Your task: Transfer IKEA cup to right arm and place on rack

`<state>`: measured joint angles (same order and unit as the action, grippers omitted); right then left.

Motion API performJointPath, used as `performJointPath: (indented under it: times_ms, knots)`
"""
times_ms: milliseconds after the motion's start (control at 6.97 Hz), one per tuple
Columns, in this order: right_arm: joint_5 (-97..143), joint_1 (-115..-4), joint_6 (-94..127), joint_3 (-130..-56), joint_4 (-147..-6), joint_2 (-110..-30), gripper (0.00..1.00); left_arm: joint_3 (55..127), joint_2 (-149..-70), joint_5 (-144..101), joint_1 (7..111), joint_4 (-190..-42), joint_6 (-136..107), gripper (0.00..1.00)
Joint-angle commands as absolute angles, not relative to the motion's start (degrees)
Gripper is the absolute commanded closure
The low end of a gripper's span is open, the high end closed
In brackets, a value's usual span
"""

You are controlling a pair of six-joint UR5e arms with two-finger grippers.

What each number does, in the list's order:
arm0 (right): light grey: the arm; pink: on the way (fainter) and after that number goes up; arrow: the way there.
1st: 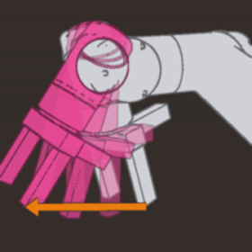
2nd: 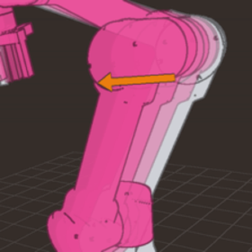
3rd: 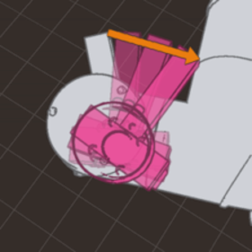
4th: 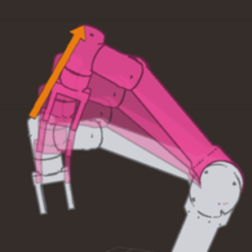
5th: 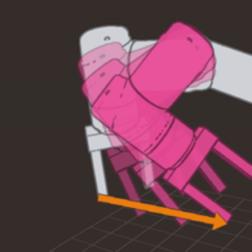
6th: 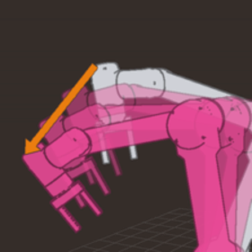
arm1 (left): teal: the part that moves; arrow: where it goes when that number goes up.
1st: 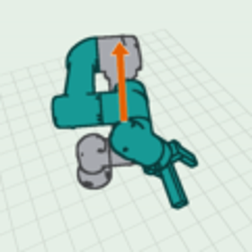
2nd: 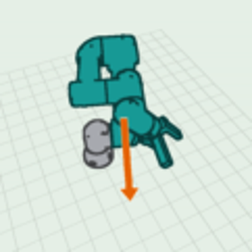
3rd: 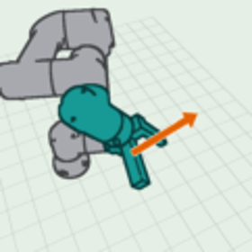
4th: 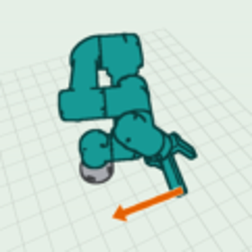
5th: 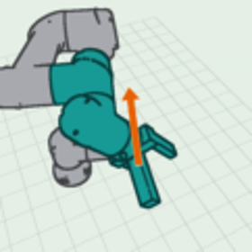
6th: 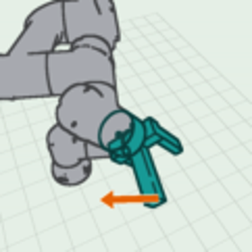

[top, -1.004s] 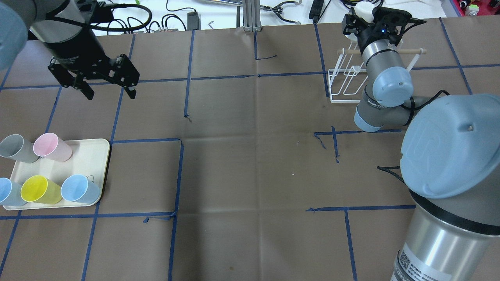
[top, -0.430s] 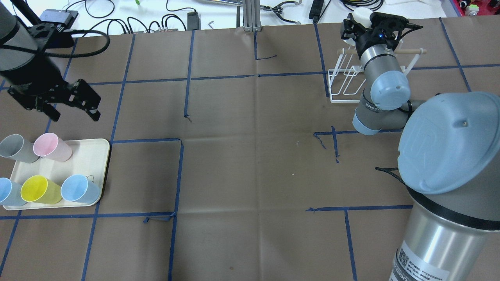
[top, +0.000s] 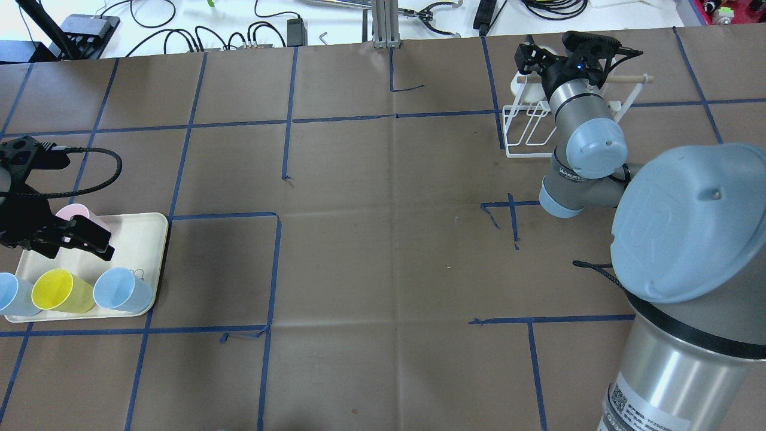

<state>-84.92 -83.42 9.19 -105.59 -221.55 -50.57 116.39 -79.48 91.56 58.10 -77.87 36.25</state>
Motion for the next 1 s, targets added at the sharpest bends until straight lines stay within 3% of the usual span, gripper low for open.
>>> performJointPath:
  times_ms: [0,430,861]
  knots:
    - [-84.8,-83.4,9.2,-105.1,-221.0,-50.7,0.00,121.8,-80.4,91.2,57.6,-71.9,36.5,0.01]
    - [-85.0,-84.7,9.7,-104.9,-216.7,-55.2,0.00,133.1,-81.5,91.4,57.4,-58.4,36.7,0.01]
    - [-85.0,-90.1,10.9,-104.8,-206.0,-64.5,0.00,135.3,-84.8,91.7,53.8,-54.4,36.7,0.02]
